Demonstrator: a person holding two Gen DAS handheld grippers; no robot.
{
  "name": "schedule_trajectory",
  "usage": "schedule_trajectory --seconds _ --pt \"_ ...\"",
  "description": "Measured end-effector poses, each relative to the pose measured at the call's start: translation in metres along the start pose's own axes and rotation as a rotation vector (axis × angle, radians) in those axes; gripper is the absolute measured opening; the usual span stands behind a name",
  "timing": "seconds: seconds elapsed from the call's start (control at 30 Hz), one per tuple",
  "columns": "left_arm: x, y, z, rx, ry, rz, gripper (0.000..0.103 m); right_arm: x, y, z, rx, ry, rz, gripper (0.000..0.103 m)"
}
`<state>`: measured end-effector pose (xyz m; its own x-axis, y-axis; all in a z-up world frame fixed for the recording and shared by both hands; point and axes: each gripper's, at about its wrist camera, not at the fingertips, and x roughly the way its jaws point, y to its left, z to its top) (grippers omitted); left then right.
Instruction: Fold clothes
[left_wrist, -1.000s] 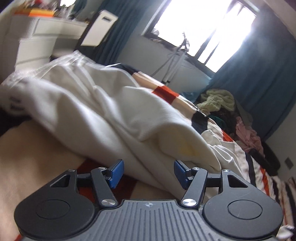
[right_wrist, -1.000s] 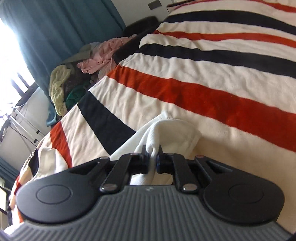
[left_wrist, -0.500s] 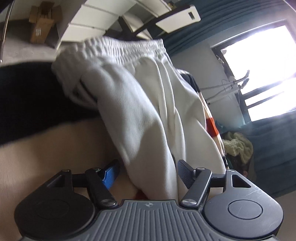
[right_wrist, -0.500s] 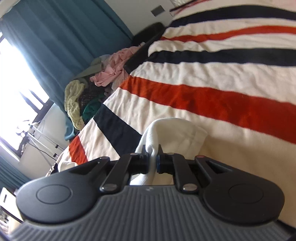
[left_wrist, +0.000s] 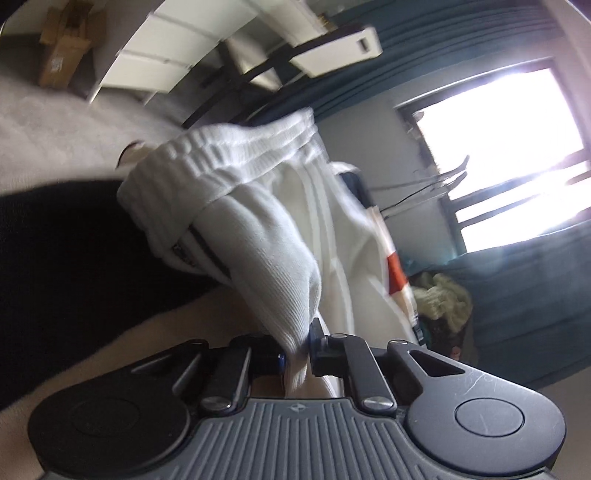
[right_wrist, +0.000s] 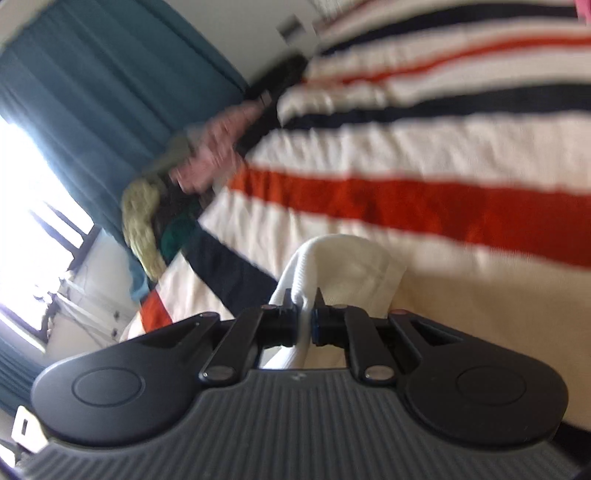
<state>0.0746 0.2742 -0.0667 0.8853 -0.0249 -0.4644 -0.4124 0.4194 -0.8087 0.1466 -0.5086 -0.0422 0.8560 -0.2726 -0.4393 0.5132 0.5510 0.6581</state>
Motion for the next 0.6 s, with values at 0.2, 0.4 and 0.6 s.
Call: schedule_trajectory --seconds 0.2,0.4,0.6 --pt "-0.045 -0.004 0.005 -0.038 -0.211 -0.074 0.011 -0.060 0.040 0.014 -0.127 -0.384 0.127 0.009" --pt "-0.043 0.019 0.013 -0.121 -0.201 0.069 0.011 0.030 0.056 0.014 -0.221 -0.234 -0.035 0.010" --pt "-0.044 0.026 0.008 -0.077 -0.175 0.152 0.013 0.138 0.027 -0.023 -0.352 0.075 -0.218 0.015"
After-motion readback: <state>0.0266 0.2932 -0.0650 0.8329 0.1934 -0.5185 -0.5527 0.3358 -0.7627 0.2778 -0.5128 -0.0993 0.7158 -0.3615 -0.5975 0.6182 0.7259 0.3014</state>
